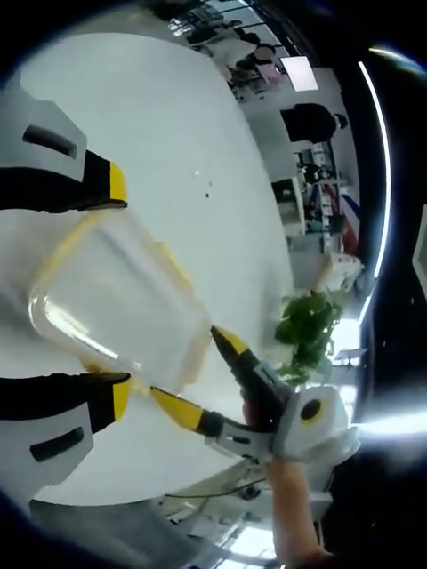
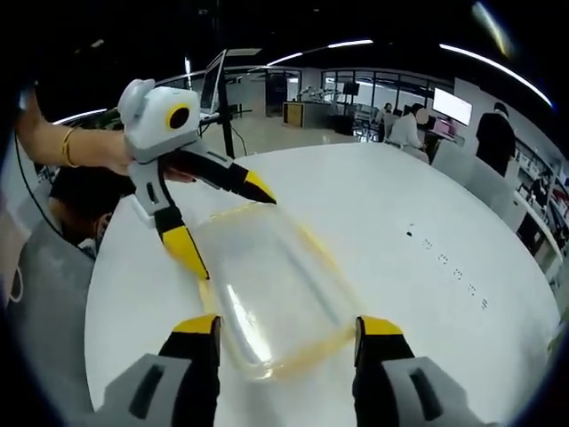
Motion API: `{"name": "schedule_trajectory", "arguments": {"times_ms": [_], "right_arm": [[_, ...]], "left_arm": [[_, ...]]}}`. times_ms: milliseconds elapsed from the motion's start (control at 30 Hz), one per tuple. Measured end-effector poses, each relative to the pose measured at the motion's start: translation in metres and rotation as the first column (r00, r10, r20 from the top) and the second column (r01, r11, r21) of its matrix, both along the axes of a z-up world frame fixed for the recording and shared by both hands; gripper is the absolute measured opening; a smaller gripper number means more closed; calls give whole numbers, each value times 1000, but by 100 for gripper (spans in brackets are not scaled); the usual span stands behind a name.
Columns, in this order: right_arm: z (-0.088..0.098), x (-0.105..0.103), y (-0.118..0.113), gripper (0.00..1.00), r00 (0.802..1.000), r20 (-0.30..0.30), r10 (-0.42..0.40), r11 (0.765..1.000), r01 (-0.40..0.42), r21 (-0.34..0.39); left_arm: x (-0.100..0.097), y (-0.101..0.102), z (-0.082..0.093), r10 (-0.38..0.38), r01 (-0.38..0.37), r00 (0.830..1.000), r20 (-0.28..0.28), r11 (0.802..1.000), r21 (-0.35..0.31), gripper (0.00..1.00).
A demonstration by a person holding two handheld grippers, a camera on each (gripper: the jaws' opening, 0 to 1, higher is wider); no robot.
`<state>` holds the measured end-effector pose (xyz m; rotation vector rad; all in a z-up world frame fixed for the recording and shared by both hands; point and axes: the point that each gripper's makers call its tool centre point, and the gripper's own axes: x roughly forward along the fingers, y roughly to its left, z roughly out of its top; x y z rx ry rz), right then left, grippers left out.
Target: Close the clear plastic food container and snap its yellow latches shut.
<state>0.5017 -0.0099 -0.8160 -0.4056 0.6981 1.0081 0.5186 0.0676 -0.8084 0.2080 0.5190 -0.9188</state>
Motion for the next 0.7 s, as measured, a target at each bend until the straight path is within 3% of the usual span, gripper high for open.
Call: {"name": "schedule_trajectory", "arguments": {"times_ms": [567, 700], "right_arm": [[2, -3, -1, 60, 1000, 2, -11, 1000, 11, -20], [7, -7, -1, 60, 1000, -10, -22, 1000, 22, 6]], "left_arm": [[-1, 4, 1, 15, -15, 1000, -16, 1000, 18, 71], [-6, 8, 5, 29, -30, 998, -55, 999, -15, 72]]}}
